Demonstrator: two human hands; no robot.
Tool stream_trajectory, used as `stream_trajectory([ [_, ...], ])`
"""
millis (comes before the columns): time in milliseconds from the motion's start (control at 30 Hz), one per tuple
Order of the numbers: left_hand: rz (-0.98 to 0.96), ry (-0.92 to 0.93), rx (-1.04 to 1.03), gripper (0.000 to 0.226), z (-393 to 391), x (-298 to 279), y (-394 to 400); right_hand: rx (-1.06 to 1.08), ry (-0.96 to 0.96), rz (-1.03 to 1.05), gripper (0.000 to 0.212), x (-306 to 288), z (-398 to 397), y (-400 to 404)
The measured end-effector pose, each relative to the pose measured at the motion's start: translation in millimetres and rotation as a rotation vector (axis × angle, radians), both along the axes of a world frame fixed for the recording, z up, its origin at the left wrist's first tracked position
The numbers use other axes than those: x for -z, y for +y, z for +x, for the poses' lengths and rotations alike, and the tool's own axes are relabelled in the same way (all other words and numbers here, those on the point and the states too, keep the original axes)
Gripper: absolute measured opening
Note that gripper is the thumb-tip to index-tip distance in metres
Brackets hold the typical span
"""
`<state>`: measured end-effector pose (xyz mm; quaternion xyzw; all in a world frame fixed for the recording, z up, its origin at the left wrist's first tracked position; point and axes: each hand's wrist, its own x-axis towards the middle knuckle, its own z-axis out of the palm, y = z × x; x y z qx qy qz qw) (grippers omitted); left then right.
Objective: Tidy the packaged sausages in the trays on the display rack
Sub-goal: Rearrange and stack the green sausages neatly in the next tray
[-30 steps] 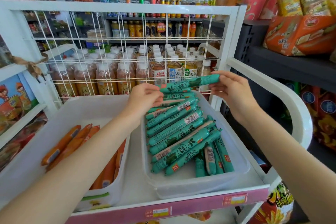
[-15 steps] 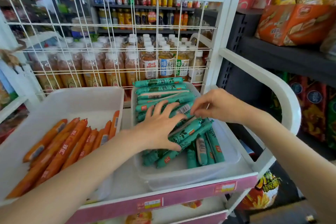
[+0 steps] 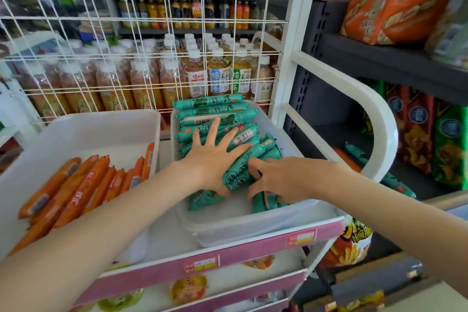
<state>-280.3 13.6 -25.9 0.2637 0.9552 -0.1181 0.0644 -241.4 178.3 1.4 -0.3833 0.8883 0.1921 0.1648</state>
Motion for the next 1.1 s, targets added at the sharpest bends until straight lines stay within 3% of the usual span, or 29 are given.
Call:
stream_trajectory([
  [267,0.03,0.038,0.004,0.112,-1,-6,-11,-0.071,-0.078,0.005,0.049,1,-9,-2],
  [533,0.052,0.055,0.022,0.114,-3,-9,-17,0.032,-0.236,-0.248,0.041,-6,-18,6],
  [600,0.062,0.049,0.025,0.114,-4,-10,-17,-0.021,-0.168,-0.166,0.037,-7,-17,0],
  [700,0.068,0.048,0.027,0.113,-3,-9,-16,-0.103,-0.108,0.079,0.059,0,-15,-7],
  [767,0.075,0.056,0.023,0.114,-3,-8,-16,-0.152,-0.058,0.11,0.06,5,-13,-10],
  [900,0.096,0.067,0.026,0.112,-1,-8,-16,-0.215,0.006,-0.035,0.047,11,-14,-6],
  [1100,0.164,0.044,-0.012,0.111,-1,-12,-23,0.035,-0.123,-0.506,0.036,-19,-21,9],
])
